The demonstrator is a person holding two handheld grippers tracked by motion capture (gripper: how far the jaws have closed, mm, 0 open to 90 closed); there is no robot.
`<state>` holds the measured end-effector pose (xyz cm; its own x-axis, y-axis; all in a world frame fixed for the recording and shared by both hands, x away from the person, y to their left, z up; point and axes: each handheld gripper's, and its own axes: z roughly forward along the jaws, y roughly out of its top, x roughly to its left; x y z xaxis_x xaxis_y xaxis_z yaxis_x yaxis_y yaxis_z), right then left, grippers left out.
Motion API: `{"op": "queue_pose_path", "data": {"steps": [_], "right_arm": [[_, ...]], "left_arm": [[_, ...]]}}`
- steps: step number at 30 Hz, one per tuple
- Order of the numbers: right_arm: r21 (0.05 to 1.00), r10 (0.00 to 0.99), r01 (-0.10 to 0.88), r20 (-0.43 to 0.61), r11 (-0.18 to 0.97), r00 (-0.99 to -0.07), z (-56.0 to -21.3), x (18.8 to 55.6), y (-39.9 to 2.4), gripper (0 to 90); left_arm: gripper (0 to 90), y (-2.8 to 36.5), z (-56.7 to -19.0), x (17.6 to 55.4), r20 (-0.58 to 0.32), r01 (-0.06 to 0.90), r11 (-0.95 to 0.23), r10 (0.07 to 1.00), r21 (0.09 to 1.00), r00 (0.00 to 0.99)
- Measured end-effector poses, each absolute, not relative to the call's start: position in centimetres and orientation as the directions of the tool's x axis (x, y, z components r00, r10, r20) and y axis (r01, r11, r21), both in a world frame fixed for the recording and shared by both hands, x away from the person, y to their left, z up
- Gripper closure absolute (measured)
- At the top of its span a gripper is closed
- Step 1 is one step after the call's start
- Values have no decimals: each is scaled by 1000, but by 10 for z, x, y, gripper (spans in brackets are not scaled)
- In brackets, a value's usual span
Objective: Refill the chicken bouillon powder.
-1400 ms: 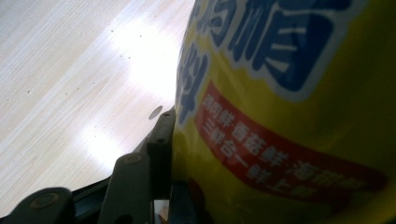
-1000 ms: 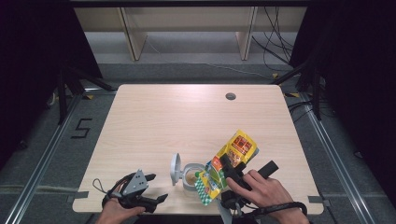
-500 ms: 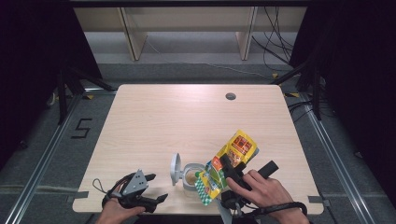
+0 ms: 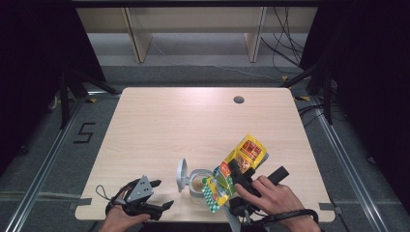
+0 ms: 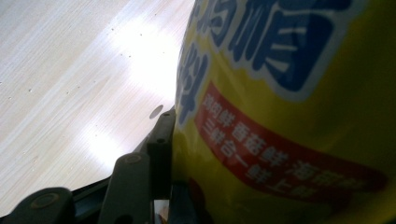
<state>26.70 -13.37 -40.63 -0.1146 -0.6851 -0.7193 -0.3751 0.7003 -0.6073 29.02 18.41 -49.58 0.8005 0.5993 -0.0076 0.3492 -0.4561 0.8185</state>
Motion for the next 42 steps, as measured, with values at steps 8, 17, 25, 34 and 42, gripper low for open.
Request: {"op": "queue_pose_path", "data": {"steps": [8, 17, 25, 34, 42], "right_arm": [[-611, -687, -372, -719, 699, -110, -406, 267, -134, 542], [-619, -698, -391, -710, 681, -91, -405, 268, -133, 542], [-629, -709, -394, -700, 670, -86, -405, 269, -133, 542], [-623, -701, -391, -708, 678, -89, -405, 269, -134, 542], [-629, -708, -395, -701, 670, -84, -405, 269, -133, 542]], "left_arm": [[186, 184, -496, 290, -12, 350, -454, 598, 819, 801], [186, 184, -496, 291, -1, 343, -458, 597, 820, 802], [186, 184, -496, 290, -11, 350, -452, 600, 821, 800], [186, 185, -495, 292, 13, 325, -472, 582, 820, 813], [186, 185, -495, 292, 13, 324, -471, 582, 820, 813]]}}
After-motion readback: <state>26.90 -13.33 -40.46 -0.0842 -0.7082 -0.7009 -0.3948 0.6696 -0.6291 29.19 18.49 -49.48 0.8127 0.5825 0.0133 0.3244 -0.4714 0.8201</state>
